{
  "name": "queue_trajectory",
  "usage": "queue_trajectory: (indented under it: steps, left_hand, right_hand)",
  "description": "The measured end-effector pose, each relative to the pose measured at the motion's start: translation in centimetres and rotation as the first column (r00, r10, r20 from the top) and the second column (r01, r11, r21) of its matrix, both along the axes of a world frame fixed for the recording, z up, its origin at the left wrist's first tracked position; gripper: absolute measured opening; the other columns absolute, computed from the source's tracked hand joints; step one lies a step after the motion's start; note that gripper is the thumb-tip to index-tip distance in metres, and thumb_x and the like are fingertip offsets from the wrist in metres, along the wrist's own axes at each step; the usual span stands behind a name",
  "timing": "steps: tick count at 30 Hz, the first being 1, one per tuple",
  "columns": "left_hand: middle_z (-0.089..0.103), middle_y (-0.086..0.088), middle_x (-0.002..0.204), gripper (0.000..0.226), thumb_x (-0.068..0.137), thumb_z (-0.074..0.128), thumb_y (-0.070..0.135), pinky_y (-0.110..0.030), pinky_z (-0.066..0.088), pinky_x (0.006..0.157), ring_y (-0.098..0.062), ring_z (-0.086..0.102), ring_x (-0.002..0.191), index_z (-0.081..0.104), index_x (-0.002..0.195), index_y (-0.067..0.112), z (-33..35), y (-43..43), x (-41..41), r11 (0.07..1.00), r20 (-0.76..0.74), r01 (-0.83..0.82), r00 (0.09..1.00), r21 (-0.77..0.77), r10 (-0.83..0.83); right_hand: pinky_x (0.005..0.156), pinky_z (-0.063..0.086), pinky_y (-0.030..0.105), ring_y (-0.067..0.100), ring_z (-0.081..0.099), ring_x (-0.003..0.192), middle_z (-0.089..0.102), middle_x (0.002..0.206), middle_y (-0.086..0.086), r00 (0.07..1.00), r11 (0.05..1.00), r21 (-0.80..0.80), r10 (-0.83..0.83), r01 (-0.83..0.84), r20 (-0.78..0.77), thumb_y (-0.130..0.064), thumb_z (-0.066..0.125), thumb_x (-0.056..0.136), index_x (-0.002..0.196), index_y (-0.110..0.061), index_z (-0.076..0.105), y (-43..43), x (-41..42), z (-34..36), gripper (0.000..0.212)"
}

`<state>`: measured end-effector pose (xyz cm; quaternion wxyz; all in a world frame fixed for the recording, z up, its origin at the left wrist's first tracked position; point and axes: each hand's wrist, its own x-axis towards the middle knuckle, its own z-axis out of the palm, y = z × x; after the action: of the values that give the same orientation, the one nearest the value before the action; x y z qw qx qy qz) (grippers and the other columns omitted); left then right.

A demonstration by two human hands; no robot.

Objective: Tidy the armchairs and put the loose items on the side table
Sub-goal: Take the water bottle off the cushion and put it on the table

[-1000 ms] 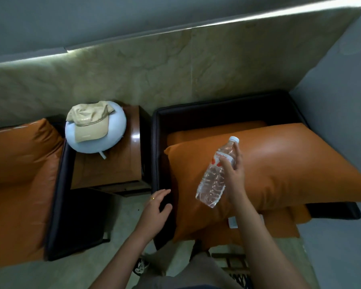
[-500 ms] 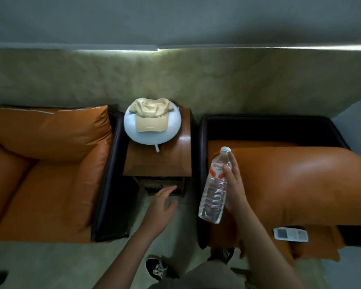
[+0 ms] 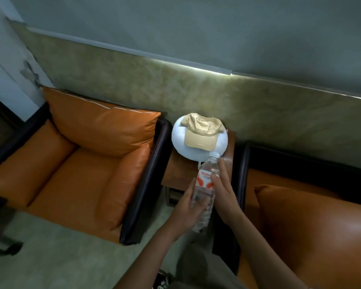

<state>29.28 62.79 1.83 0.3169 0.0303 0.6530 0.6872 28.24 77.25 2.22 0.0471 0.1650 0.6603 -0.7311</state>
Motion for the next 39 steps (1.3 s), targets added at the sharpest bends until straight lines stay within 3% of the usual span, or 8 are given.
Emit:
queue_trajectory:
  steps: [6,11,14,18,26,30,34,39]
  left_hand:
    - [0.049,0.018,0.147,0.061,0.1,0.056,0.038,-0.034,0.047,0.107,-0.004,0.051,0.132,0.024,0.152,0.046,-2.0,0.5,-5.4,1.0,-0.085,-0.003,0.996,-0.025,0.001]
    - [0.034,0.043,0.142,0.052,0.106,0.036,0.039,-0.006,0.042,0.094,0.015,0.038,0.133,0.014,0.152,0.051,-3.9,0.9,-9.8,0.987,-0.138,-0.043,0.99,-0.156,0.022]
    - [0.022,0.042,0.152,0.054,0.108,0.033,0.035,-0.012,0.031,0.111,0.011,0.025,0.142,0.01,0.156,0.04,-5.3,0.8,-13.0,0.974,-0.198,-0.073,0.98,-0.212,0.03]
    - [0.015,0.019,0.164,0.059,0.107,0.035,0.033,-0.029,0.025,0.121,-0.001,0.02,0.149,0.007,0.158,0.035,-7.5,-0.5,-16.5,0.98,-0.148,-0.018,0.989,-0.198,-0.011]
    - [0.029,0.026,0.155,0.061,0.107,0.039,0.014,-0.019,0.03,0.116,0.006,0.03,0.143,0.011,0.159,0.026,-14.1,-4.2,-22.3,0.982,-0.034,0.139,0.989,-0.126,-0.144]
    - [0.032,0.018,0.157,0.059,0.106,0.043,0.017,-0.033,0.028,0.12,-0.003,0.031,0.145,0.018,0.157,0.034,-18.3,-4.2,-23.0,0.989,0.034,0.128,0.991,-0.067,-0.126]
    - [0.049,0.007,0.147,0.037,0.107,0.037,0.026,-0.043,0.037,0.114,-0.017,0.046,0.138,0.041,0.142,0.038,-20.9,-4.0,-23.8,0.998,0.097,0.043,0.994,0.042,-0.047]
    - [0.056,0.005,0.13,0.028,0.109,0.027,0.029,-0.022,0.048,0.092,-0.007,0.056,0.118,0.042,0.132,0.024,-23.0,-4.1,-23.7,0.998,0.125,0.015,0.992,0.065,-0.024]
  right_hand:
    - [0.085,0.059,0.031,0.006,0.064,0.116,0.054,0.132,-0.028,0.993,0.994,0.01,0.108,-0.109,0.038,-0.032,0.046,0.105,0.142,-0.066,0.019,1.9,-4.7,-0.5,0.057]
    - [0.087,0.054,0.017,-0.004,0.056,0.124,0.053,0.135,-0.033,0.935,0.937,0.06,0.337,-0.345,0.11,-0.033,0.045,0.106,0.152,-0.054,0.015,3.6,-8.0,-2.5,0.059]
    - [0.091,0.058,0.032,0.001,0.06,0.122,0.05,0.139,-0.03,0.905,0.911,0.039,0.403,-0.411,0.134,-0.032,0.048,0.105,0.151,-0.06,0.004,2.9,-9.4,-3.8,0.069]
    - [0.115,0.041,0.047,0.005,0.039,0.143,0.034,0.157,-0.025,0.941,0.934,0.114,0.332,-0.338,0.07,-0.018,0.051,0.105,0.159,-0.042,0.004,1.0,-11.8,-6.0,0.075]
    - [0.112,0.043,0.049,0.006,0.048,0.138,0.044,0.151,-0.026,0.989,0.968,0.21,0.126,-0.139,0.075,-0.007,0.05,0.103,0.16,-0.037,0.007,-3.2,-14.7,-14.8,0.077]
    - [0.112,0.042,0.054,0.011,0.046,0.14,0.043,0.154,-0.017,0.997,0.962,0.272,-0.03,0.012,0.065,-0.014,0.054,0.102,0.159,-0.038,0.01,-4.8,-15.0,-19.1,0.076]
    - [0.113,0.043,0.046,0.006,0.048,0.138,0.046,0.149,-0.025,0.995,0.937,0.342,-0.094,0.074,0.041,-0.023,0.057,0.1,0.159,-0.036,0.014,-5.8,-15.5,-22.5,0.075]
    - [0.106,0.04,0.015,-0.015,0.044,0.13,0.044,0.135,-0.048,0.989,0.899,0.414,-0.145,0.142,-0.024,-0.014,0.057,0.101,0.159,-0.024,0.024,-6.2,-15.1,-25.6,0.068]
